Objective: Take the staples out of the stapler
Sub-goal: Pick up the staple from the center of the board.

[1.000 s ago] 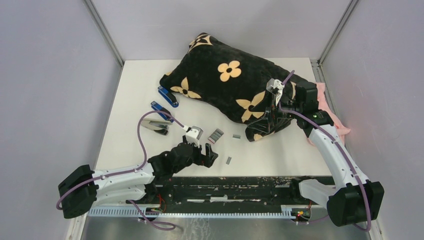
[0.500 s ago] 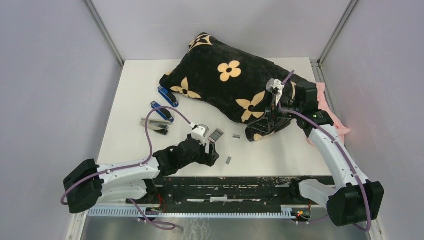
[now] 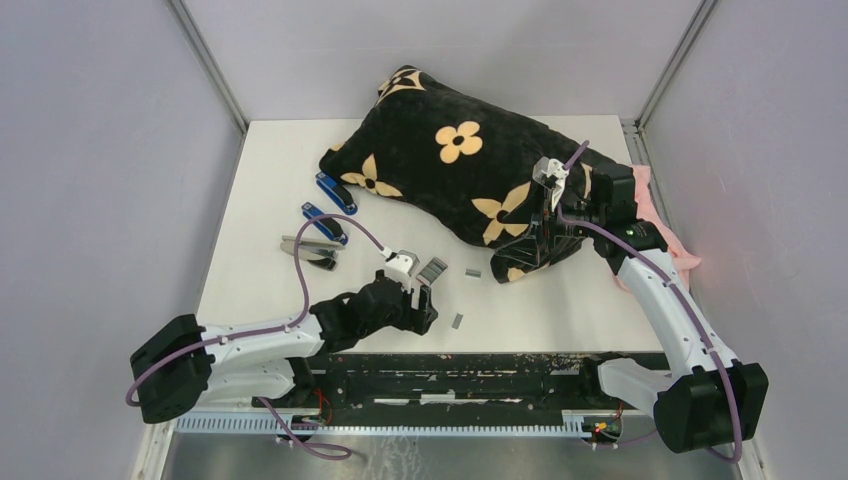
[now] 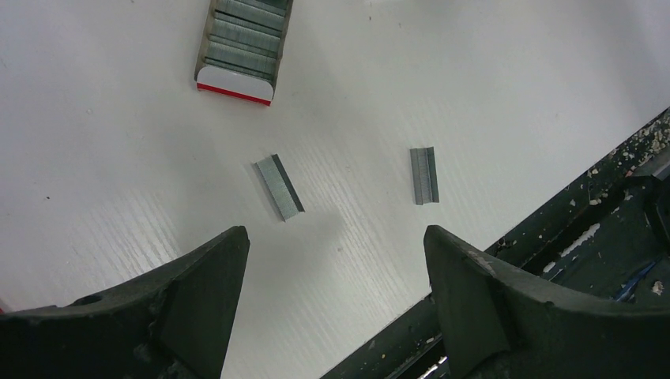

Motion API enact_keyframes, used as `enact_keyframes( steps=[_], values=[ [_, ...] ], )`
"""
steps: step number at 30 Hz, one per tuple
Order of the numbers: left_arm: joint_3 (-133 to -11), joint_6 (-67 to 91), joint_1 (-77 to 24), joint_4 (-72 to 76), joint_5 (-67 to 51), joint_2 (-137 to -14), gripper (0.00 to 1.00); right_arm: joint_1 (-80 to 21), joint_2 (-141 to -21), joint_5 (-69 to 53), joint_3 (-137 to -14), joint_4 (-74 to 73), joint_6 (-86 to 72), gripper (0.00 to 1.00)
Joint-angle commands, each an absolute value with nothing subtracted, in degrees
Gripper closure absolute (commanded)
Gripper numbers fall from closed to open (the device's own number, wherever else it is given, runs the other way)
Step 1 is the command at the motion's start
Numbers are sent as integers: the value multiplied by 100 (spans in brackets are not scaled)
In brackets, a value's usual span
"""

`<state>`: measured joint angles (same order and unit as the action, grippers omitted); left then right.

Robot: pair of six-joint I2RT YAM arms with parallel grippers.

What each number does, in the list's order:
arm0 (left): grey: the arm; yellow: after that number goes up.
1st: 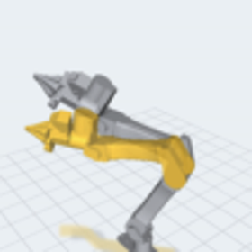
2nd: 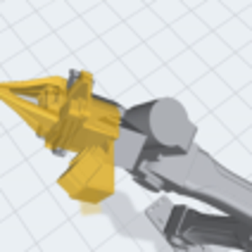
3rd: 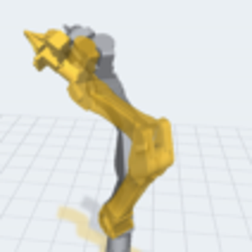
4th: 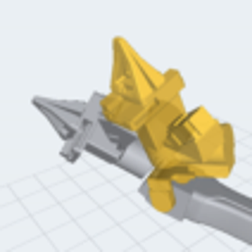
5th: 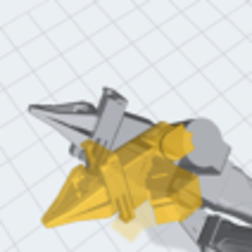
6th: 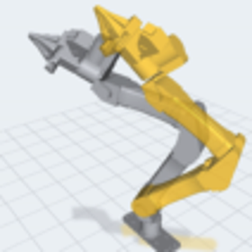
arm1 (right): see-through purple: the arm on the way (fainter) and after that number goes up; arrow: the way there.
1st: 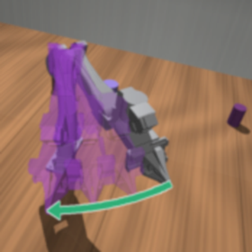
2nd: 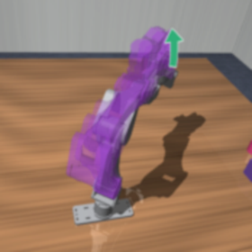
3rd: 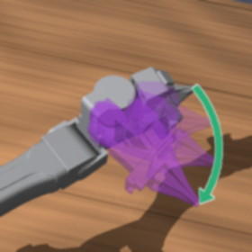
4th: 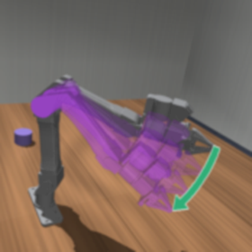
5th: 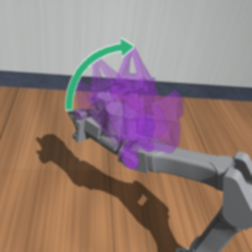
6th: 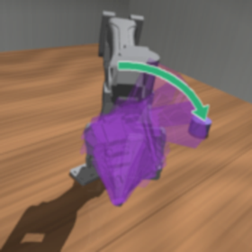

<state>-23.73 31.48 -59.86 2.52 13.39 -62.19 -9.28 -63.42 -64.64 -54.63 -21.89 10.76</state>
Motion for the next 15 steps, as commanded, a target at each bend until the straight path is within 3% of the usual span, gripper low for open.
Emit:
enact_keyframes(
  steps=[1, 15],
  values=[
    [-2366, 3277, -5977, 595, 1429, -6275, 12, -945, -6309, -6609, -5606, -2074, 1116, 10],
    [-2384, 3331, -5978, 648, 1338, -6354, 13, -949, -6287, -6607, -5612, -2077, 1116, 10]
  ],
)
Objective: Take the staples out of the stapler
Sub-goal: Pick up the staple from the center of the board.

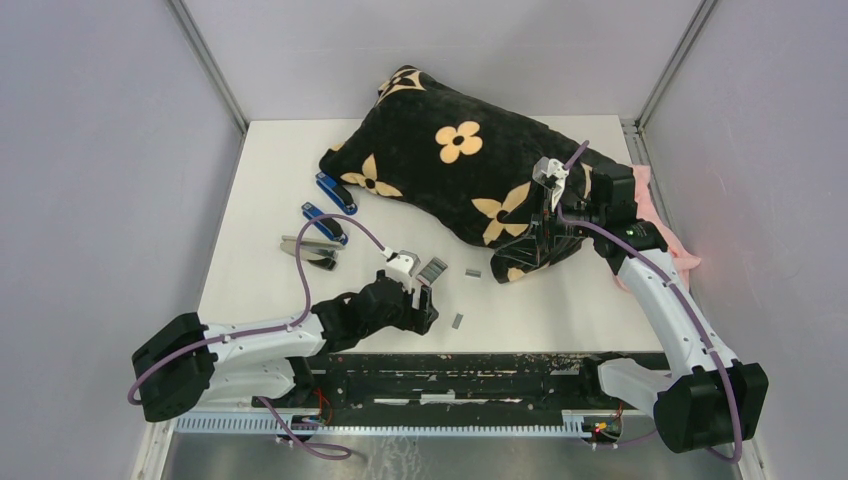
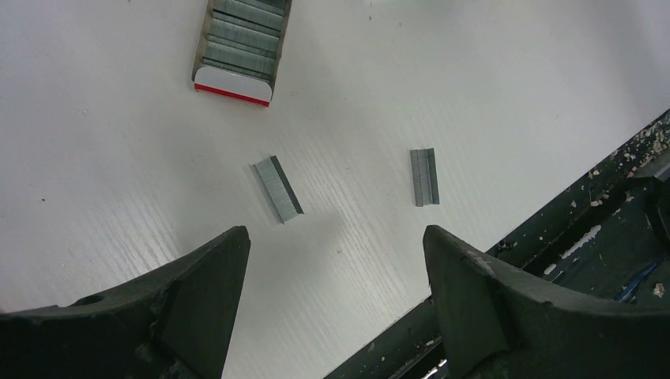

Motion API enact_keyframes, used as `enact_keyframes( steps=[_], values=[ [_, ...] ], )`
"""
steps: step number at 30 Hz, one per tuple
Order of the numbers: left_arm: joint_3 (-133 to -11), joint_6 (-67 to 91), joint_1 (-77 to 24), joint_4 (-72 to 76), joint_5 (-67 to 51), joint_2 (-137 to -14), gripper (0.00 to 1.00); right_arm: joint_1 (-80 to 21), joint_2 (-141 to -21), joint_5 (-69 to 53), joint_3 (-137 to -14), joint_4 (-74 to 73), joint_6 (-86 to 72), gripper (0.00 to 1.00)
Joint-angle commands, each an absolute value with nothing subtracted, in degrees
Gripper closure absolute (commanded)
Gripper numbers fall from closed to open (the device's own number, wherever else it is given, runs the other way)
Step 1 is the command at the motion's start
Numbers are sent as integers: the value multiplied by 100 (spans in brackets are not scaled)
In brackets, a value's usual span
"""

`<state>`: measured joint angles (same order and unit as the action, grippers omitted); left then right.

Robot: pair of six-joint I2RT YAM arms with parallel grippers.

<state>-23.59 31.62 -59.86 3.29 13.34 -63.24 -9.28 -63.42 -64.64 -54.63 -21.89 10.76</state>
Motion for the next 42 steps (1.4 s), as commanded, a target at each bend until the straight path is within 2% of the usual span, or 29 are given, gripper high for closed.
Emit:
enact_keyframes(
  steps=[1, 9, 19, 25, 33, 36, 42],
  values=[
    [-2396, 3323, -5977, 650, 1322, -6357, 13, -949, -6291, -6606, -5608, -2082, 1116, 10],
    [-2475, 3372, -5977, 562, 1354, -6408, 14, -943, -6294, -6609, -5609, -2074, 1116, 10],
    [-3289, 3341, -5977, -374, 1753, -7259, 23, -942, -6296, -6616, -5600, -2074, 1114, 9],
    [-3873, 3504, -5981, -1068, 2086, -8001, 34, -948, -6294, -6619, -5599, -2066, 1107, 9],
    [-4078, 3486, -5983, -1191, 2170, -8364, 43, -947, -6307, -6634, -5599, -2067, 1111, 9],
    [-4120, 3456, -5979, -1162, 2184, -8442, 51, -949, -6306, -6634, -5599, -2065, 1107, 9],
    [-4164, 3428, -5981, -1147, 2115, -8620, 54, -945, -6293, -6634, -5602, -2065, 1107, 9]
  ],
)
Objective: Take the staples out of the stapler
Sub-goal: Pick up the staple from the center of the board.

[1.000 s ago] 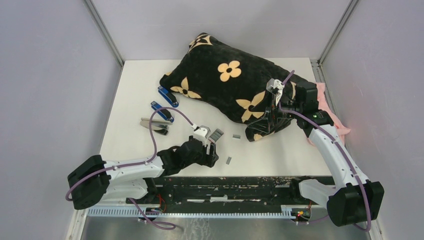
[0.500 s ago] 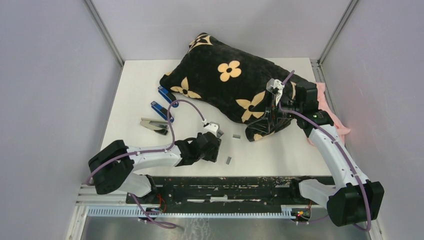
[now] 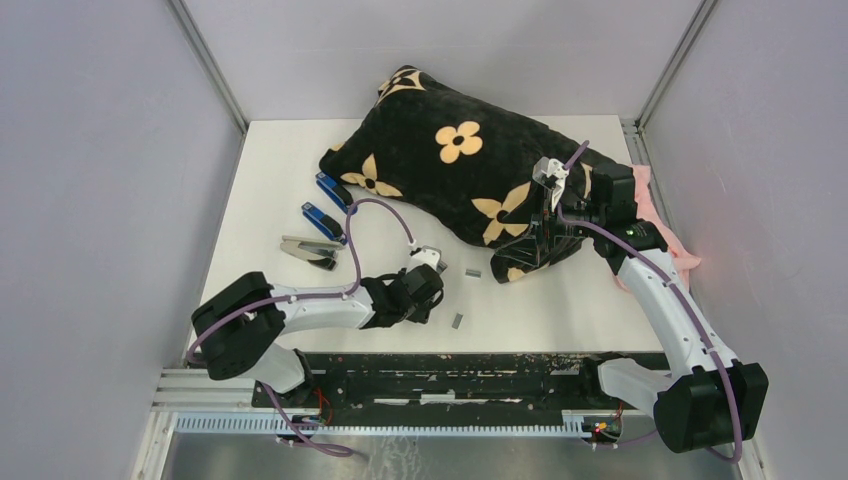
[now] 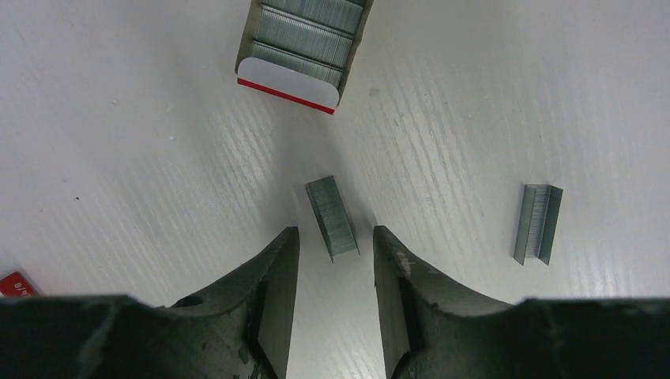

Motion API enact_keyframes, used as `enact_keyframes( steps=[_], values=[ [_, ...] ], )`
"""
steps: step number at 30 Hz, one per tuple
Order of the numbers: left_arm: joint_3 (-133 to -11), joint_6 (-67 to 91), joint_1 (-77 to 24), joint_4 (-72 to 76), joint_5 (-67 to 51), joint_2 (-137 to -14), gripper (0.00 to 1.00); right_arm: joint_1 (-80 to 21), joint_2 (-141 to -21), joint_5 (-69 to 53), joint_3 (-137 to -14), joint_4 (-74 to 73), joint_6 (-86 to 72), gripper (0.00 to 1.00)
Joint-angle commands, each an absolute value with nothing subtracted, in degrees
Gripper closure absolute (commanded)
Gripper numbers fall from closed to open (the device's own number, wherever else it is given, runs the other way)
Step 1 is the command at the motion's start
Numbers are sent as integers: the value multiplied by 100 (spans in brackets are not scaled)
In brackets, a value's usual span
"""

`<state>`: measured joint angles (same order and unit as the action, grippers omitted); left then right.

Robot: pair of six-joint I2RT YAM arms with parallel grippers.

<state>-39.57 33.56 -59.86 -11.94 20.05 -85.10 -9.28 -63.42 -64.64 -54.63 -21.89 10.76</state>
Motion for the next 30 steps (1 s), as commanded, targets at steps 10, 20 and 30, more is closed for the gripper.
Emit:
enact_keyframes(
  steps=[10, 20, 30],
  values=[
    [-4182, 3426, -5977, -1214, 2034, -8701, 66, -949, -6286, -6637, -5612, -2068, 1099, 9],
    [-4107, 3466, -5983, -1177, 2037, -8554, 77, -945, -6289, -6659, -5604, -2065, 1090, 9],
    [-3648, 3622, -5920, -516, 1790, -7601, 80, -944, -6318, -6759, -5505, -1745, 781, 9]
  ],
)
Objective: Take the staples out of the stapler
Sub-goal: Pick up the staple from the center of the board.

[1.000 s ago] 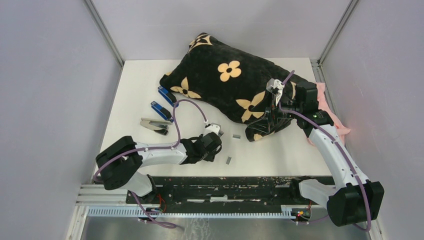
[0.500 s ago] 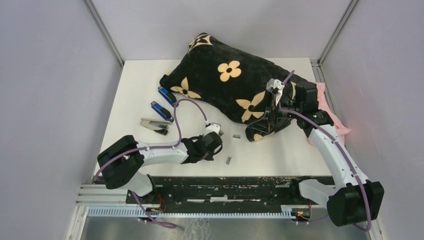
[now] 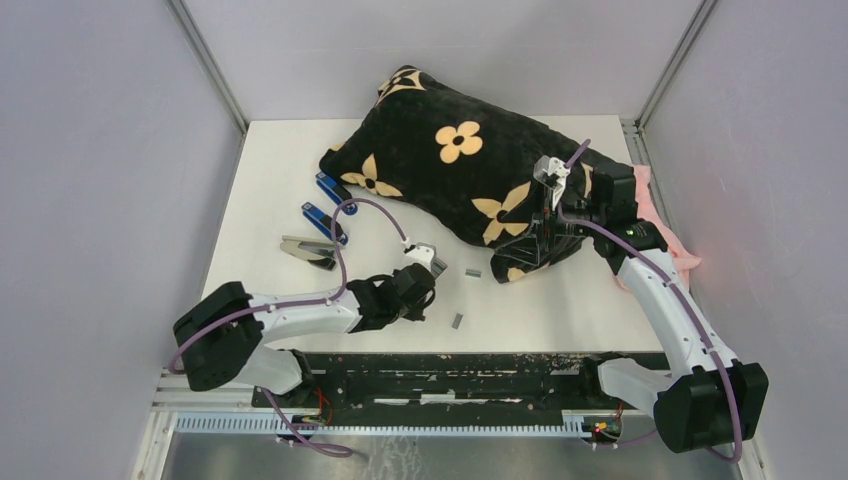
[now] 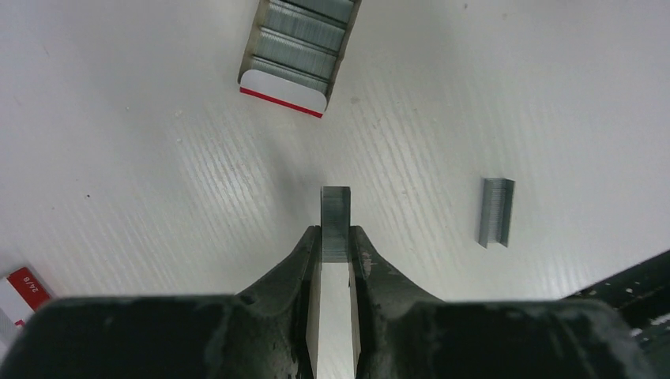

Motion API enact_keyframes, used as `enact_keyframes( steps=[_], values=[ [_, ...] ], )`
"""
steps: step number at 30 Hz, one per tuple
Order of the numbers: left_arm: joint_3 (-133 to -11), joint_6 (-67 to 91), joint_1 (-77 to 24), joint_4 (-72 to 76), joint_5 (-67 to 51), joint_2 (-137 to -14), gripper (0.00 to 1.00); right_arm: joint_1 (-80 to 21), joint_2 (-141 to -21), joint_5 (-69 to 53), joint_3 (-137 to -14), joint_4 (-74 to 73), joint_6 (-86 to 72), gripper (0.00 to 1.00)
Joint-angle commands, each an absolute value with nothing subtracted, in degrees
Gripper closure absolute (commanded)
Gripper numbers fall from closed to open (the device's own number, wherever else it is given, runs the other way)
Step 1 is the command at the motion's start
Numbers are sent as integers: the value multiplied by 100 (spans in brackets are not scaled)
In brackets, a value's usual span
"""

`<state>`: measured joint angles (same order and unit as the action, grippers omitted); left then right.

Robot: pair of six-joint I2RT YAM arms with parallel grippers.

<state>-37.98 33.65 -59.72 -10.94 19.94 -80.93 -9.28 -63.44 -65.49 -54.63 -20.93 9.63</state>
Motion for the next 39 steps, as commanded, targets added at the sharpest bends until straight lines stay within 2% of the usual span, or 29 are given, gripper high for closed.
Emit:
enact_keyframes(
  steps=[1, 15, 39],
  values=[
    [-3595, 3648, -5888, -432, 1721, -7516, 80, -941, -6318, -6766, -5501, -1722, 763, 9],
    [-2918, 3897, -5462, 642, 864, -6308, 80, -956, -6338, -6837, -5411, -1427, 468, 9],
    [-2654, 4032, -5258, 1525, 364, -6052, 81, -1031, -6417, -6855, -5265, -974, 42, 9]
  ],
)
